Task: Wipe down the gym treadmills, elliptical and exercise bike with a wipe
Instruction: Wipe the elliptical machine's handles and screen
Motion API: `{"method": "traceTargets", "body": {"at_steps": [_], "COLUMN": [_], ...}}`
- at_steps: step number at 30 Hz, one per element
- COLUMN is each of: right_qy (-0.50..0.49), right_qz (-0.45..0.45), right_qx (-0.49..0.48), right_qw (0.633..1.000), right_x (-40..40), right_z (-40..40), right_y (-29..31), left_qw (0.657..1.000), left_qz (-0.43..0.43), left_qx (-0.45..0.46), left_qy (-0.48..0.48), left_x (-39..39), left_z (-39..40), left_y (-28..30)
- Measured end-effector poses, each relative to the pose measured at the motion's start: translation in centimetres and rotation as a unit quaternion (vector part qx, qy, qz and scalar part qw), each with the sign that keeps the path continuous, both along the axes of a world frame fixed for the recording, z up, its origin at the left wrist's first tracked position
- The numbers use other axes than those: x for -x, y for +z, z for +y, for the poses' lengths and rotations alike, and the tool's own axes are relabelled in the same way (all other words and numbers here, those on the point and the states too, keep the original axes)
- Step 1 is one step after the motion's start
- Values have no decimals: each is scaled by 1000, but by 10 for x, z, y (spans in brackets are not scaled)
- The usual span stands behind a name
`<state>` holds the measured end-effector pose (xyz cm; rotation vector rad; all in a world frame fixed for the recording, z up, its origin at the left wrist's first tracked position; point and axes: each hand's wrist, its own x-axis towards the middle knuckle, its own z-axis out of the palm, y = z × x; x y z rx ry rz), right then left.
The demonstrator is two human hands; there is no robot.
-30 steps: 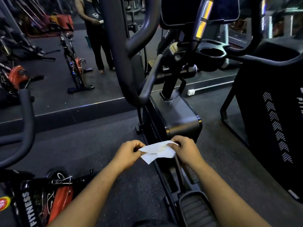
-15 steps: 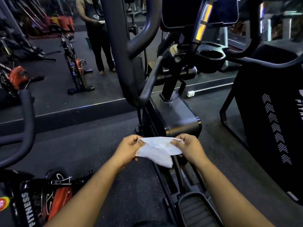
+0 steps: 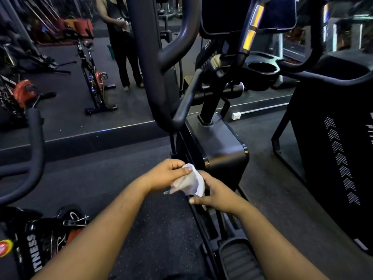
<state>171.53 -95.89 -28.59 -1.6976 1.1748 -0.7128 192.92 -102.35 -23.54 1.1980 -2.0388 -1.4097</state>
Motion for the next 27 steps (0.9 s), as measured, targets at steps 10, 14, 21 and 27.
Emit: {"method": "traceTargets", "body": {"at_steps": [10,14,21,27], "right_qy": [-266,-231,-321,-313], "right_qz": [-202,-240,-244,-295], "right_qx": [-163,-233,-200,-248], "right_qw": [928,914,893,868], "right_x": [-14,-9,-3,2], "right_z": [16,15,5,2], "right_y": [-7,-8,-21,-17], "left_qw": [923,906,883,914], "left_qz": [209,219,248,190], "left_qx": [-306,-301,-286,-238], "left_qy": [100,202,278,268], "left_x": [9,12,14,11], "left_z": [49,47,41,34], "left_y": [-55,-64,-66,-59]}}
